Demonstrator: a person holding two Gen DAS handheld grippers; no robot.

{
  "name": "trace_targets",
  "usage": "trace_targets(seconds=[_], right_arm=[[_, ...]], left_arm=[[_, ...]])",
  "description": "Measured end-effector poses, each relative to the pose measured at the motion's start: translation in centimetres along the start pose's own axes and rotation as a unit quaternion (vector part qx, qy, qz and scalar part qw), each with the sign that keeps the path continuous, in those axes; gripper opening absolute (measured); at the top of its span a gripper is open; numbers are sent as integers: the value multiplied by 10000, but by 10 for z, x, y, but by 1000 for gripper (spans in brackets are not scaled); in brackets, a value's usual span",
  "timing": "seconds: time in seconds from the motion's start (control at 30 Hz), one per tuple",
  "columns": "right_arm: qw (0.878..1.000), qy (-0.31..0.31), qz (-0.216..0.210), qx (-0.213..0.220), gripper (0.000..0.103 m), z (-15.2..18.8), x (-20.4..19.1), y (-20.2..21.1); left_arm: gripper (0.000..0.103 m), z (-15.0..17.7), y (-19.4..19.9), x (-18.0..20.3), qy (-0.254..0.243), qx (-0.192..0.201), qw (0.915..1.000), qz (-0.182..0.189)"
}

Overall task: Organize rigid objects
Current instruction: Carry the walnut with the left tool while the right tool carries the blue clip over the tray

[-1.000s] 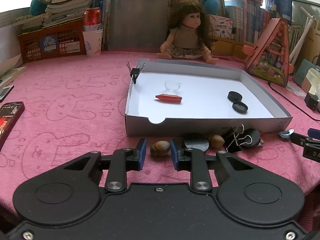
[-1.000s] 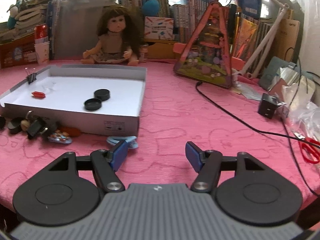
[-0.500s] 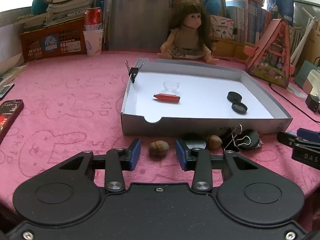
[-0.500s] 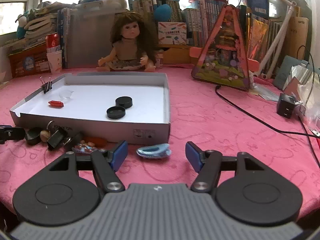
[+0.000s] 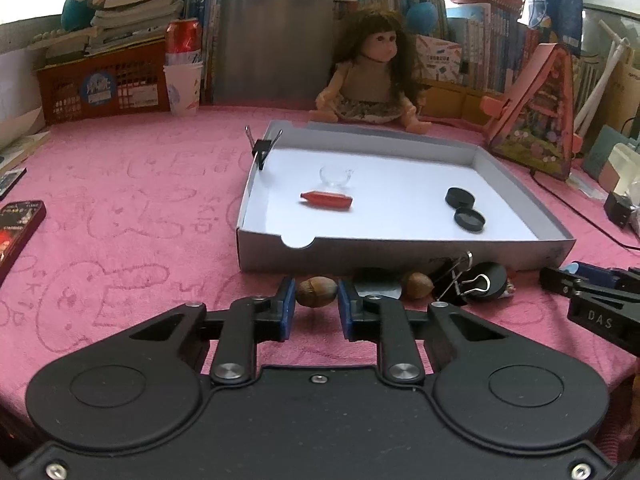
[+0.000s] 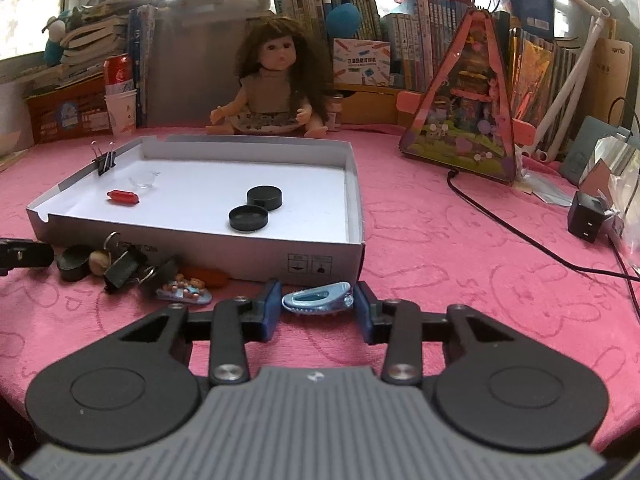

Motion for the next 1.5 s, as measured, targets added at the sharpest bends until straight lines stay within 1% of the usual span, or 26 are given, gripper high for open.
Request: trace_targets(seconds=[0.2, 0.4, 0.53, 0.67, 0.8, 0.9, 1.1, 1.13, 1.33, 1.5], right_arm=[[10000, -35, 17, 74, 44, -9, 3, 12], [9997, -142, -35, 192, 44, -30, 4, 17], [9994, -258, -125, 210, 44, -42, 3, 13], [9991, -318, -209, 196, 44, -55, 1, 2], [9984, -453, -316, 96, 44, -66, 0, -13], [9978, -550, -359, 13, 44, -72, -2, -26], [9977, -577, -354, 3, 44, -86, -6, -54], [9977, -584, -355, -10, 44, -87, -7, -59], [9981, -546, -279, -93, 44, -92, -14, -89], [9983, -521, -173, -220, 44, -89, -18, -112]], left_arm=[[21, -10, 12, 3, -26, 122, 9999, 70], [21, -28, 20, 4, -19, 274, 9995, 161], [21, -46, 16, 4, 10, 354, 9991, 229], [21, -67, 4, 7, -27, 393, 9987, 317], [21, -89, -13, 13, -108, 438, 9983, 376], [21, -101, -31, 15, -123, 382, 9984, 397], [21, -121, -75, 13, -330, 368, 9987, 157], [21, -123, -83, 11, -325, 339, 9988, 97], [21, -124, -124, 9, -271, 167, 9994, 163], [21, -118, -146, 10, -305, 95, 9993, 198]])
Point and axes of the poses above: each gripper's, at about its wrist camera, not at the fingertips, and y roughly against the way its jaws point, x to its right, z to its underside, the point moved 10 cm from there along -y, roughly the way its jaws point, and after that the axes turned 6 degrees about x, right-handed, at the moved point
